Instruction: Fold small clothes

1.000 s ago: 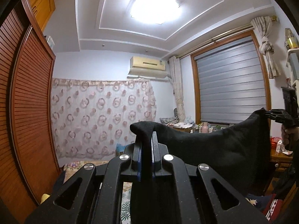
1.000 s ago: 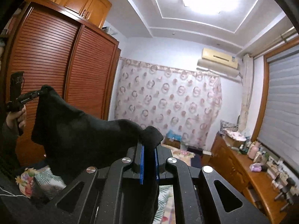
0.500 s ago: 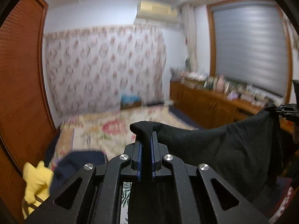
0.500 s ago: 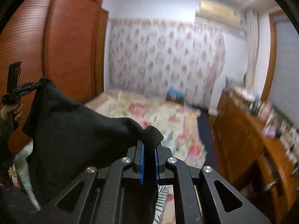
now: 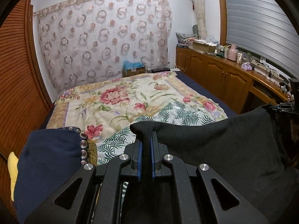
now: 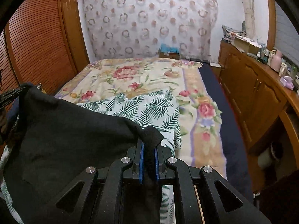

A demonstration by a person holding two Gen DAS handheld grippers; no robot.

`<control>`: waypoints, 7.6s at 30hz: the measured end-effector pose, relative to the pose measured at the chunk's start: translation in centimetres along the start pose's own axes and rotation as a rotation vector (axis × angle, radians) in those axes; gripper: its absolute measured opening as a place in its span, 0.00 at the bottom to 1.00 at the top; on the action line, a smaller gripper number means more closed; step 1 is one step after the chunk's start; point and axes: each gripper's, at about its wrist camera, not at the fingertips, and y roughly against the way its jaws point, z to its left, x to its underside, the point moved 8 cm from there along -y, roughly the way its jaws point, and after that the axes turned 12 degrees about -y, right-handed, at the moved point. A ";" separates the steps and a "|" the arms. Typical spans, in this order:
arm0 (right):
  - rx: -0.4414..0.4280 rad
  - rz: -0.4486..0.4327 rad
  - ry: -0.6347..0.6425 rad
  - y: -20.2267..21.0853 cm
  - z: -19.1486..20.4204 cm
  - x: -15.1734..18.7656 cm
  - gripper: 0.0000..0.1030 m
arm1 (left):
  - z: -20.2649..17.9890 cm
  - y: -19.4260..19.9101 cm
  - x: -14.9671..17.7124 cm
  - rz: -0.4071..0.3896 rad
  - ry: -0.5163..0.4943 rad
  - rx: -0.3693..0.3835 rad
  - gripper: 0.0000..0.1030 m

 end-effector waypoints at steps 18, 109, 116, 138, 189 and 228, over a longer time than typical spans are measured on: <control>0.023 0.006 -0.043 -1.0 -2.4 3.3 0.50 | -1.8 0.9 3.7 0.087 0.030 0.102 0.56; 0.045 0.128 0.006 8.7 -1.1 16.7 0.38 | -3.5 3.2 13.3 0.238 0.041 0.021 0.05; -0.005 0.129 0.045 8.5 -0.3 15.8 0.07 | -4.1 3.2 13.1 0.231 0.009 0.042 0.05; -0.073 -0.088 0.001 20.3 0.1 15.4 0.06 | -3.3 12.8 7.7 -0.021 -0.028 -0.045 0.05; -0.007 0.068 0.134 12.9 5.7 21.2 0.56 | -3.8 14.9 21.0 0.195 0.095 -0.001 0.71; -0.009 0.093 0.145 11.5 6.0 22.2 0.66 | -5.9 15.4 19.1 0.113 0.098 0.092 0.11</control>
